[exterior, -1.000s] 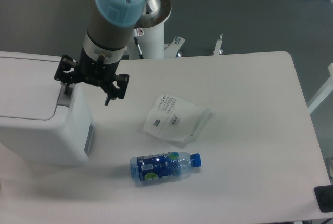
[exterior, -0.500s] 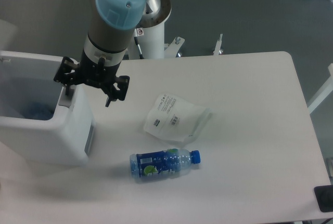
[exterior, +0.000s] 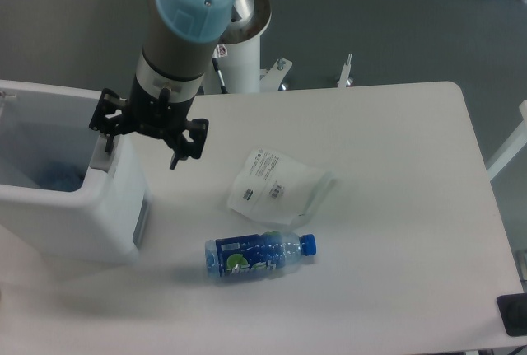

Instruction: Open the trash can

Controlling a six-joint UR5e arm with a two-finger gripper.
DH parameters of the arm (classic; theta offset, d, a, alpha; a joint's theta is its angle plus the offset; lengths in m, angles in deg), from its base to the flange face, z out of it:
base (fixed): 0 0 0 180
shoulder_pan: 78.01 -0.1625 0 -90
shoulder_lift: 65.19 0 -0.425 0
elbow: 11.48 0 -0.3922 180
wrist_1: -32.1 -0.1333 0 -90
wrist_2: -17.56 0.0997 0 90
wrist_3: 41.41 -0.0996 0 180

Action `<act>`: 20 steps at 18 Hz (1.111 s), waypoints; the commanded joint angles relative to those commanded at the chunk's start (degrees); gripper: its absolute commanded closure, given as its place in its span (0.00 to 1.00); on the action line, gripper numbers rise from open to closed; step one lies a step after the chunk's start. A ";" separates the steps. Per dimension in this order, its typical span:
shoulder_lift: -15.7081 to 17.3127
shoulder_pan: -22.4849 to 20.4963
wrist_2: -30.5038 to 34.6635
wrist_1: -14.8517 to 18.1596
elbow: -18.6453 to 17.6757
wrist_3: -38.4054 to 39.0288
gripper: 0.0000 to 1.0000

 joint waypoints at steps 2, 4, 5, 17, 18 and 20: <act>0.09 -1.76 0.09 -0.35 0.53 -1.75 0.00; 0.18 -3.43 0.79 -2.80 0.01 -4.47 0.00; 0.09 -4.13 1.31 -4.38 -0.34 -6.14 0.00; -8.16 -17.14 15.46 -12.57 -2.89 -26.71 0.00; -9.48 -17.93 17.03 -12.74 -2.81 -28.02 0.00; -11.16 -18.29 19.68 -14.84 -2.54 -32.58 0.00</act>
